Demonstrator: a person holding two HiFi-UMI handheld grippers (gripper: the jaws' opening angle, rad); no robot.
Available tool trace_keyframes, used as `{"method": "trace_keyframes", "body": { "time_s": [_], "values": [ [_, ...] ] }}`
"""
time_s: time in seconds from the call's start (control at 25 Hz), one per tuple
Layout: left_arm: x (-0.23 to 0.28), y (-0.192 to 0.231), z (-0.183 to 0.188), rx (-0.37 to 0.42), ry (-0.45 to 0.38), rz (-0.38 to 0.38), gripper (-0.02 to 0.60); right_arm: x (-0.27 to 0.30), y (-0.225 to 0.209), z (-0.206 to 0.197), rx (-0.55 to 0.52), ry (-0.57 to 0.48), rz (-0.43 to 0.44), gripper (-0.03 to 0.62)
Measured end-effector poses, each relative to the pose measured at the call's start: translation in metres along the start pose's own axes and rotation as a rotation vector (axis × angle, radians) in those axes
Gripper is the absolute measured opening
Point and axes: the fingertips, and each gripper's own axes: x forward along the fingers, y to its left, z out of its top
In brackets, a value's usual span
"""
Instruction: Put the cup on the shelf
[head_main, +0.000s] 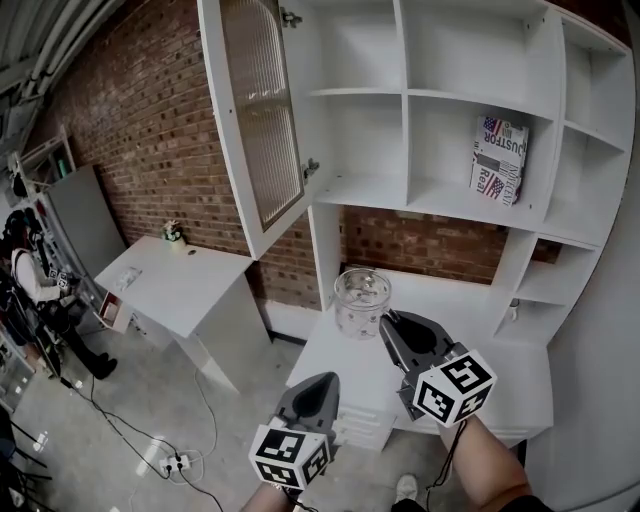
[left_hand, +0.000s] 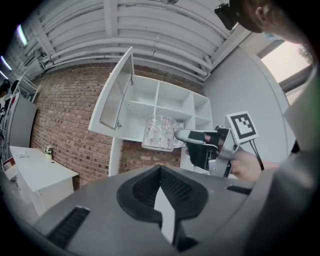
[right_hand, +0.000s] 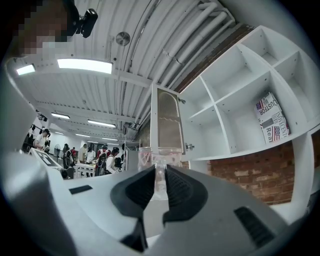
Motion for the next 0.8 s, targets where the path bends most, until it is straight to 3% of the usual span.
{"method": "trace_keyframes", "body": {
  "time_s": [0.36,0.8],
  "values": [
    [0.012,0.016,0.002,-0.005,-0.008,0.005,0.003,0.02,-0.016,0.006,-0.018,-0.005,-0.014,0.035],
    [0.065,0.035,0.014,0.002,-0.014,0.029,0.003,0.054,-0.065,0.013,-0.027,-0.011,0.001,0.035]
  ]
}}
